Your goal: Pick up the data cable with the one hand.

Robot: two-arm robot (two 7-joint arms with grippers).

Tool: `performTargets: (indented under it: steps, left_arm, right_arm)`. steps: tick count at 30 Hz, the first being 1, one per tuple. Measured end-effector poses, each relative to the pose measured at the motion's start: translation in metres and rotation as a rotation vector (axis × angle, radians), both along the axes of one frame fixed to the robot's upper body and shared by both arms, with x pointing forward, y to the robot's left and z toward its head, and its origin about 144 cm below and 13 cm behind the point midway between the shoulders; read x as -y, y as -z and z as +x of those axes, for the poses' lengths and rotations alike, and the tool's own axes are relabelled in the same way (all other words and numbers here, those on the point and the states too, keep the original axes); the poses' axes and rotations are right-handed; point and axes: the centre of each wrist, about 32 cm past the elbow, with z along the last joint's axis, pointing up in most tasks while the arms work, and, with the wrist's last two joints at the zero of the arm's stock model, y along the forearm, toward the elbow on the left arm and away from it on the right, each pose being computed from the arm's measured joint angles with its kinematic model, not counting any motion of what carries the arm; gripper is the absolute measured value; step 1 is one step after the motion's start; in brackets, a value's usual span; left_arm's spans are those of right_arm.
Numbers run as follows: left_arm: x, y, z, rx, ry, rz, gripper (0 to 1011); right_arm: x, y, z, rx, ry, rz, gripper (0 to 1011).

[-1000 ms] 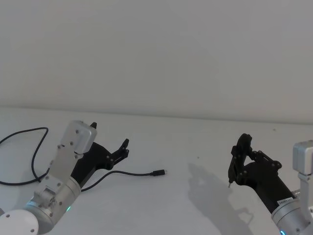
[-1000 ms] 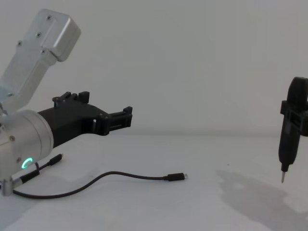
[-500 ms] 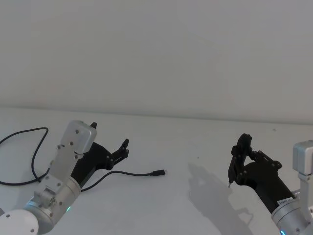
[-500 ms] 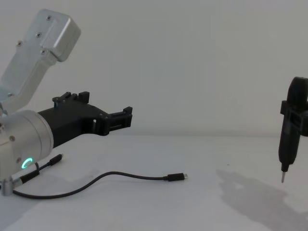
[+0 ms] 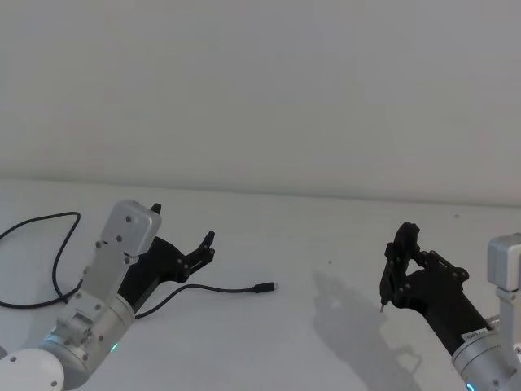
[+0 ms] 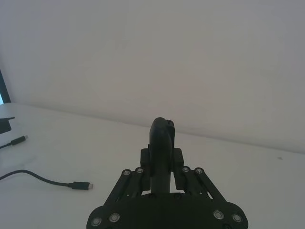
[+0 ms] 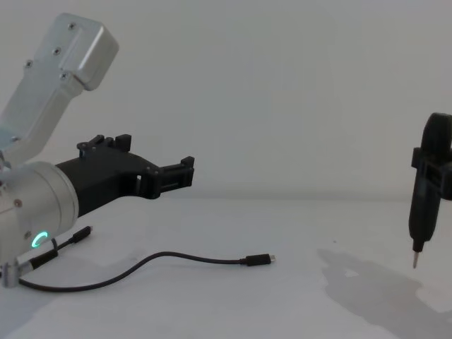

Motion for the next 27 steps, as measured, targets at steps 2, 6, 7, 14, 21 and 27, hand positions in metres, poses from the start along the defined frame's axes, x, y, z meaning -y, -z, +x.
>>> performTargets:
  steps: [2,6,7,14,21,27]
  left_arm:
    - [0.000,0.000,0.000,0.000,0.000,0.000,1001]
    - [0.000,-0.001,0.000,0.001,0.002,0.000,1001]
    - [0.000,-0.001,0.001,0.002,0.006,0.001,1001]
    - [0.000,-0.005,0.007,-0.007,0.048,0.008,1001]
    - [-0.001,-0.012,0.019,-0.042,0.129,0.026,1001]
    - [-0.005,-0.020,0.027,-0.100,0.207,0.055,1001]
  right_arm:
    - [0.000,0.000,0.000,0.000,0.000,0.000,275]
    - [0.000,0.000,0.000,0.000,0.000,0.001,275]
    - [0.000,0.000,0.000,0.000,-0.001,0.001,275]
    - [0.000,-0.003,0.007,0.012,-0.030,0.017,275]
    - [-0.002,-0.006,0.018,0.034,-0.083,0.049,274]
    - [-0.004,-0.008,0.028,0.051,-0.130,0.075,274]
